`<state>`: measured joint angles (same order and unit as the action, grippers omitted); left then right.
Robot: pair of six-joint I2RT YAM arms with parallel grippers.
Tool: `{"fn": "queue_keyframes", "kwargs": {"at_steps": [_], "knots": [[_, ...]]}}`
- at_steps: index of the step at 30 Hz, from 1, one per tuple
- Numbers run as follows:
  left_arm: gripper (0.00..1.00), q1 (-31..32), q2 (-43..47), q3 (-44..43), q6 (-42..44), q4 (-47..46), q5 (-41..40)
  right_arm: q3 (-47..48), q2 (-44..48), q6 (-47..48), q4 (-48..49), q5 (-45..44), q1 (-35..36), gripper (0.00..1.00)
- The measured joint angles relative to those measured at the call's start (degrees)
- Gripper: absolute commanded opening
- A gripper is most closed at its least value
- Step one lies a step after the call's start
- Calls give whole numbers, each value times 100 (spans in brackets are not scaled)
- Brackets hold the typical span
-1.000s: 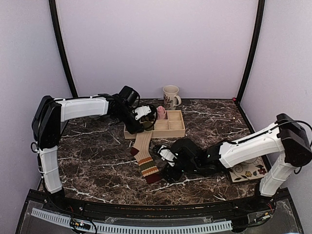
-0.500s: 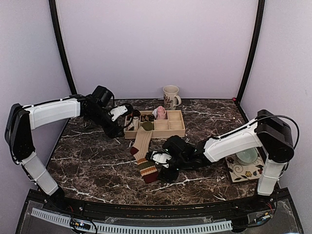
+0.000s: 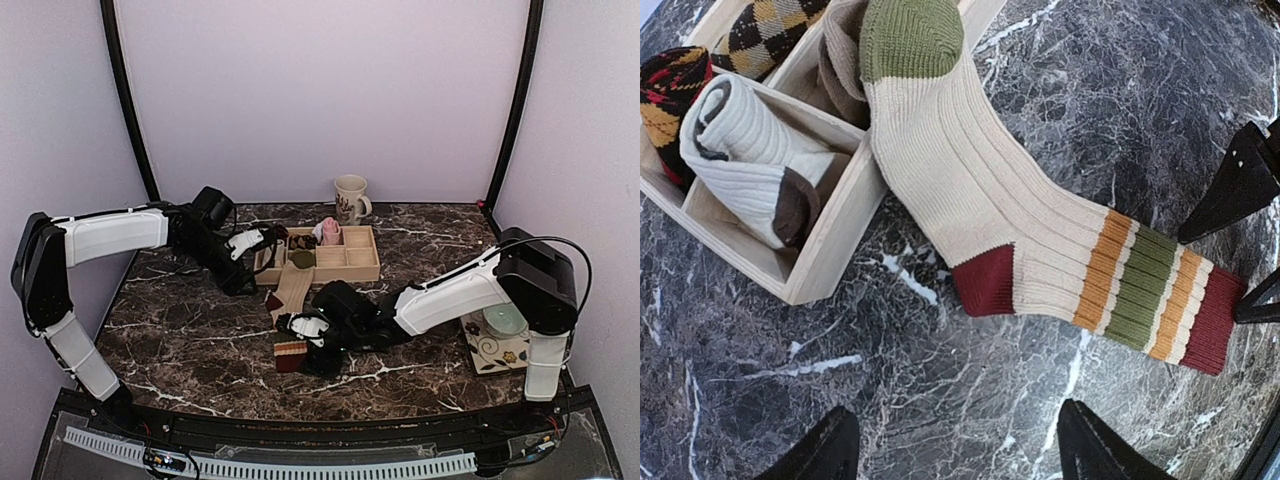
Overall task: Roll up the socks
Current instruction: Adjust the sock at the center of the board, then pick up the sock from the center of the board.
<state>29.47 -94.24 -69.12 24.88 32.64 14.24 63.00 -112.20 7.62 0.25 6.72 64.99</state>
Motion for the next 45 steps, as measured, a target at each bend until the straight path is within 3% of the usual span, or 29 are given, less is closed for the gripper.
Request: {"fn": "queue_keyframes", "kwargs": {"at_steps": [8,15,20,32,45], "knots": [[71,0,-435,-15,-26,-63,374,-323,181,190,647,-203,212,81],[69,208,-1113,-240,-120,-192,614,-793,737,450,625,-70,216,62],[65,544,-1567,-339,-131,-365,590,-796,896,485,638,-184,245,59],[64,782,-1762,-372,149,-673,142,-837,791,916,758,-168,354,58],[64,800,-1808,-393,321,-726,-103,-461,74,1329,850,155,348,45]]}}
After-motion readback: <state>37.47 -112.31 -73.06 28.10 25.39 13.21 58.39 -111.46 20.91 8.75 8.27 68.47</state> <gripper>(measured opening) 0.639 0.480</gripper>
